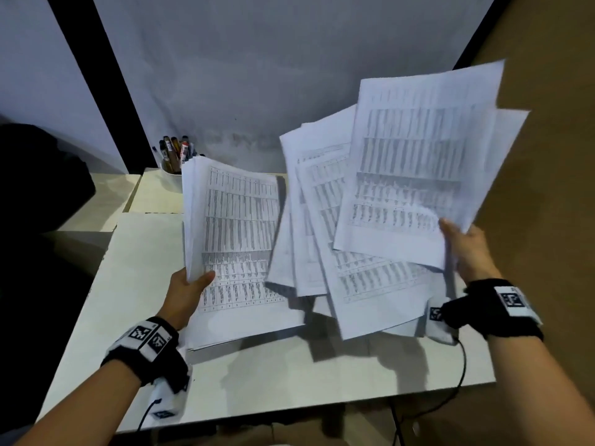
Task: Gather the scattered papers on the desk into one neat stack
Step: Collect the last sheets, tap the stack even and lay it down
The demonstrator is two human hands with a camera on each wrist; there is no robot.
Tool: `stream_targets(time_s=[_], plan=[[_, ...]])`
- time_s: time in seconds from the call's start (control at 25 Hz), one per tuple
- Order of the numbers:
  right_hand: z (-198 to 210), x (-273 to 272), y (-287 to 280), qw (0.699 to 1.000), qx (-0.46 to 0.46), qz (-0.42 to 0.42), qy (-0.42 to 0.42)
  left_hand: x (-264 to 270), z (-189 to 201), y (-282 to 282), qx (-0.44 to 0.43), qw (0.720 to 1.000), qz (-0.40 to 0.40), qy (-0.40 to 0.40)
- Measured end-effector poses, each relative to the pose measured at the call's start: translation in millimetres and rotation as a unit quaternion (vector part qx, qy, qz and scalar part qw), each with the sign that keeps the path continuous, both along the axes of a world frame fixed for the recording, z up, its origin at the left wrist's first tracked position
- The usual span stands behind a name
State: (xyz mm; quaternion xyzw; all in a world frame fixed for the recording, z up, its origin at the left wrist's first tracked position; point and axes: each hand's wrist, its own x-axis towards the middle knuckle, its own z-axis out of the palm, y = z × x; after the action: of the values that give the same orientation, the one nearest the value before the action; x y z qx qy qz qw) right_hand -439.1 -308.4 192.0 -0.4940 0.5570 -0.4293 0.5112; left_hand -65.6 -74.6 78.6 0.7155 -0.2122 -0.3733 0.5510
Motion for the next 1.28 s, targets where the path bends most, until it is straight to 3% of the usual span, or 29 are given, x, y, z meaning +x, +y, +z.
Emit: stream_targets(time_s=[0.2, 0.36, 0.56, 0.72, 0.88, 0.96, 1.04, 1.12, 1.2, 1.28], plan=[[-51, 69, 36, 0.991, 0.087, 0.095, -0.027, -15, 28, -18, -0.022, 0.998, -0.052, 0.038], [-53, 99, 39, 0.967, 0.145, 0.160, -0.137, -9, 34, -24, -0.022, 0.997, -0.070, 0.029], [-51, 102, 37, 0.923, 0.222, 0.273, -0.159, -4, 36, -22, -0.011, 0.996, -0.079, 0.030], [-50, 107, 34, 0.909, 0.212, 0.317, -0.168, -6, 36, -27, -0.037, 0.994, -0.075, 0.064], [-42, 110, 37, 0.910, 0.202, 0.320, -0.168, -13, 46, -31, -0.050, 0.992, -0.078, 0.090], [-38, 116, 42, 0.918, 0.181, 0.326, -0.135, -17, 50, -32, -0.029, 0.989, -0.034, 0.144], [-36, 123, 46, 0.939, 0.151, 0.293, -0.093, -15, 42, -26, -0.030, 0.978, -0.015, 0.204], [-36, 129, 49, 0.963, 0.118, 0.233, -0.066, -15, 44, -32, -0.036, 0.977, 0.015, 0.209], [-39, 132, 52, 0.974, 0.090, 0.192, -0.077, -9, 50, -38, -0.133, 0.963, 0.047, 0.229], [-39, 133, 53, 0.982, 0.067, 0.152, -0.088, -8, 65, -41, -0.224, 0.947, 0.006, 0.228]])
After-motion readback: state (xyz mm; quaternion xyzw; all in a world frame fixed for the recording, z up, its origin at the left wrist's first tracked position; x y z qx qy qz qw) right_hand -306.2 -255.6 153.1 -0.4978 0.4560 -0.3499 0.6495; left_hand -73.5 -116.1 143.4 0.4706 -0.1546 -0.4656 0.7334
